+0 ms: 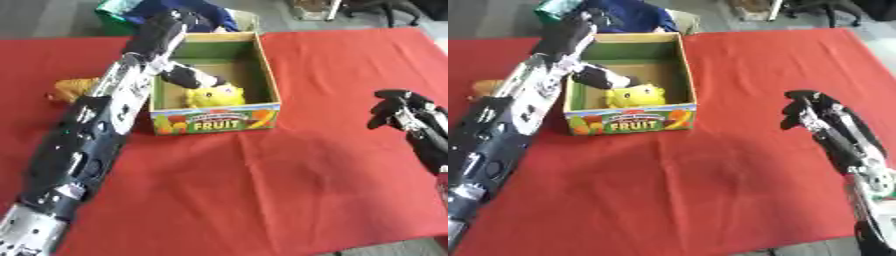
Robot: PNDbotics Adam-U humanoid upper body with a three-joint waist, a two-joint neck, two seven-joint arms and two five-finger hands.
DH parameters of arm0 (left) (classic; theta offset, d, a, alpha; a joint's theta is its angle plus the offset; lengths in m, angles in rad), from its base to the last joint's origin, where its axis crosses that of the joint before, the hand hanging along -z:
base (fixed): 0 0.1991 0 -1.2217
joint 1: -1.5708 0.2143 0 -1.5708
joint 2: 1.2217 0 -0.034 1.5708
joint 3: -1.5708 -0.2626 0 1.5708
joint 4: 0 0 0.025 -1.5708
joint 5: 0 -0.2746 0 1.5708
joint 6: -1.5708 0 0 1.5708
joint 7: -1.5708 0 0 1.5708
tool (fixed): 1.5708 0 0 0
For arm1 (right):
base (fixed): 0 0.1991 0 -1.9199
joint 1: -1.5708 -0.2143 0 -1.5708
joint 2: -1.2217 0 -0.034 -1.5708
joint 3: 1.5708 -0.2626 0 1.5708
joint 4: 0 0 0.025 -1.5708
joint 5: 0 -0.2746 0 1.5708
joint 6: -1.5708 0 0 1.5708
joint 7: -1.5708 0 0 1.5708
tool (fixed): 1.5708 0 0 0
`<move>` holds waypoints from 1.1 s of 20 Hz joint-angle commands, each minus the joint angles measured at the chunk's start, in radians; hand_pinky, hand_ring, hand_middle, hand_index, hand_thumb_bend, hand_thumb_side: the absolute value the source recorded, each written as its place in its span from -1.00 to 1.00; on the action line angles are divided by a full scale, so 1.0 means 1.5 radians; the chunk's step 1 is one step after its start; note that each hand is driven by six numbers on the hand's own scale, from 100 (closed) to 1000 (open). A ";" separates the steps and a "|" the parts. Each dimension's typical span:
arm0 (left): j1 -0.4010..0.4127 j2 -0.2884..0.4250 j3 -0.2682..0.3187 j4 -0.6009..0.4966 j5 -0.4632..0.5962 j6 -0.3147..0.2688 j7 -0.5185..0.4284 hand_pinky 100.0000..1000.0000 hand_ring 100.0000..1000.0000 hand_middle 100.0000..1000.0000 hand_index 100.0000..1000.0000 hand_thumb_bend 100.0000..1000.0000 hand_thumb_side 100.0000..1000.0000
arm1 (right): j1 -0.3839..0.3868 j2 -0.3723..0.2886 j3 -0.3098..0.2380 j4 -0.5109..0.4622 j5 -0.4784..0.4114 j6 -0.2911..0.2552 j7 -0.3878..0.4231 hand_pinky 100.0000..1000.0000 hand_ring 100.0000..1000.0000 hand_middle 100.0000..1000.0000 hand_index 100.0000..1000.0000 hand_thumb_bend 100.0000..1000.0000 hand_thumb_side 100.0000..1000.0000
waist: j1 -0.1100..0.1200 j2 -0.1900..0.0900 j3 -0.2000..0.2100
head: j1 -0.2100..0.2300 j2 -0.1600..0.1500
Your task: Pick up objects on the table and place them in the box.
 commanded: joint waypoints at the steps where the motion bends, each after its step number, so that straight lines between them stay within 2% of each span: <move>1: 0.016 0.060 0.014 -0.066 0.036 0.008 0.020 0.43 0.34 0.26 0.56 0.34 -0.18 | -0.001 -0.017 -0.010 -0.005 0.002 -0.002 -0.003 0.04 -0.05 -0.01 0.49 -1.00 0.08 | -0.001 -0.016 0.006 | -0.009 -0.004; 8: 0.129 0.142 0.033 -0.187 0.110 0.057 0.022 0.37 0.26 0.16 0.52 0.18 -0.27 | 0.002 -0.018 -0.013 -0.007 -0.001 -0.004 -0.006 0.04 -0.05 -0.01 0.49 -1.00 0.08 | -0.006 -0.022 0.036 | -0.019 -0.002; 16: 0.253 0.181 0.064 -0.321 0.195 0.131 0.016 0.33 0.22 0.12 0.49 -0.02 -0.41 | 0.007 -0.019 -0.011 -0.006 -0.001 -0.003 -0.004 0.04 -0.05 -0.01 0.49 -1.00 0.08 | -0.005 -0.029 0.049 | -0.020 0.008; 19: 0.259 0.201 0.067 -0.326 0.227 0.155 -0.011 0.34 0.25 0.14 0.50 -0.08 -0.50 | 0.009 -0.019 -0.009 -0.005 -0.001 -0.003 -0.003 0.04 -0.05 -0.01 0.49 -1.00 0.08 | -0.006 -0.031 0.049 | -0.020 0.008; 22: 0.236 0.226 0.062 -0.285 0.262 0.158 -0.045 0.35 0.29 0.17 0.51 -0.09 -0.57 | 0.009 -0.019 -0.008 -0.005 0.000 -0.003 -0.001 0.04 -0.05 -0.01 0.49 -1.00 0.08 | -0.006 -0.031 0.047 | -0.020 0.009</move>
